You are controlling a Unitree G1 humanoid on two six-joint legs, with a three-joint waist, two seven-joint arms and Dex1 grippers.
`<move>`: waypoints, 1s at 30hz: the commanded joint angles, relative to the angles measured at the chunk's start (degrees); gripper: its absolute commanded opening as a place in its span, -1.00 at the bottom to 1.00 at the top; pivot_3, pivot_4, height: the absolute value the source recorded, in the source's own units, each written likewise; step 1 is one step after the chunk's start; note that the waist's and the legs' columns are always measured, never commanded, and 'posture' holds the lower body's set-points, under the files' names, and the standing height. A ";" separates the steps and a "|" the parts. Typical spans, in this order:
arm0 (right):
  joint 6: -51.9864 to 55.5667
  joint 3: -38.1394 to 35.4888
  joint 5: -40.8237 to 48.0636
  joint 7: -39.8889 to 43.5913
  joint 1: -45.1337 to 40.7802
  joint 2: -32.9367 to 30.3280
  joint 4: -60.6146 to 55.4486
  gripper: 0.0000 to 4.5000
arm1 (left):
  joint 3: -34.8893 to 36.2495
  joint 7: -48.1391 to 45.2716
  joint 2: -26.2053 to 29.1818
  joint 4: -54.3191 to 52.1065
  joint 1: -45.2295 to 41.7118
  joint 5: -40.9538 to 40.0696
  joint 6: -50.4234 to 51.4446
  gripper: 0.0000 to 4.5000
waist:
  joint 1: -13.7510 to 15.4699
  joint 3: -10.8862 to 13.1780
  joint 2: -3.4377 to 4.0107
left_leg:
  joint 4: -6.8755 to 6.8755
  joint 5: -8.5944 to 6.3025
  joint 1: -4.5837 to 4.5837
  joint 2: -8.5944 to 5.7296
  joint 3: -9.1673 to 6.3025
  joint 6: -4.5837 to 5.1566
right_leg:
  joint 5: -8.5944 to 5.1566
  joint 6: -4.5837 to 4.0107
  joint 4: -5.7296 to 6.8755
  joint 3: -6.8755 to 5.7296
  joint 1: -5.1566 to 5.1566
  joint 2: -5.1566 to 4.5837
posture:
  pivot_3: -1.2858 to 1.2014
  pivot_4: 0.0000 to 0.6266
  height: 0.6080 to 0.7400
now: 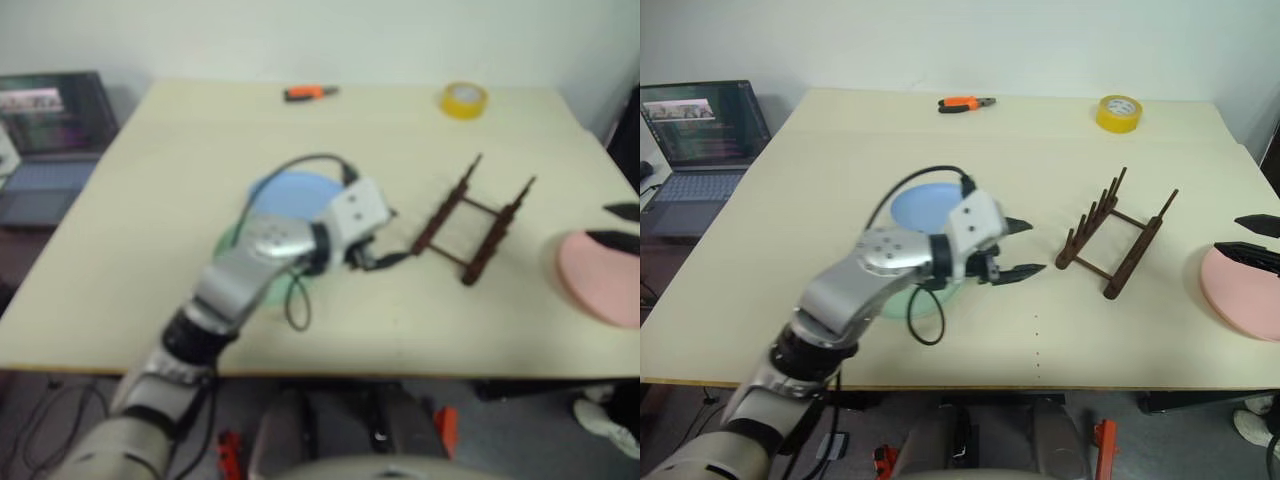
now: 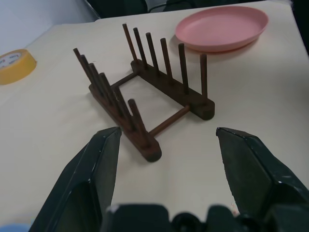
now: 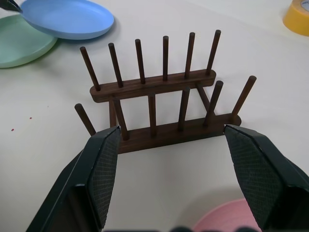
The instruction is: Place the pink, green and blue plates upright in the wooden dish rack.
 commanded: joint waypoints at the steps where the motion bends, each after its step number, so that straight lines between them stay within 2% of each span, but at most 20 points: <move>1: 0.90 -2.09 1.36 -0.59 0.21 -1.15 -3.15 0.64 | -2.87 2.61 -4.47 2.04 -1.41 3.17 -0.07 0.54 | -0.01 -0.01 0.03 | 0.00 0.00 0.00 0.00 -0.01 0.00 | 0.00 0.00 0.00 -0.01 0.00 0.01 | 0.03 -0.52 1.00; 9: 4.85 -6.48 2.45 -0.45 5.92 -3.07 -8.21 0.64 | -7.00 8.79 -19.15 15.61 -4.83 8.50 1.02 0.54 | 0.35 -0.02 0.04 | 0.03 -0.02 -0.08 -0.07 -0.10 0.03 | 0.00 0.00 -0.08 -0.03 0.01 0.00 | 0.03 -0.52 1.00; 30: 15.29 -18.20 5.48 -2.15 19.53 -2.92 -22.72 0.64 | -8.22 13.25 -33.81 30.22 -4.78 12.17 2.86 0.54 | 0.06 -0.07 0.14 | 0.00 -0.06 -0.11 -0.18 -0.28 0.06 | -0.07 -0.08 -0.11 -0.15 -0.02 0.10 | 0.03 -0.52 1.00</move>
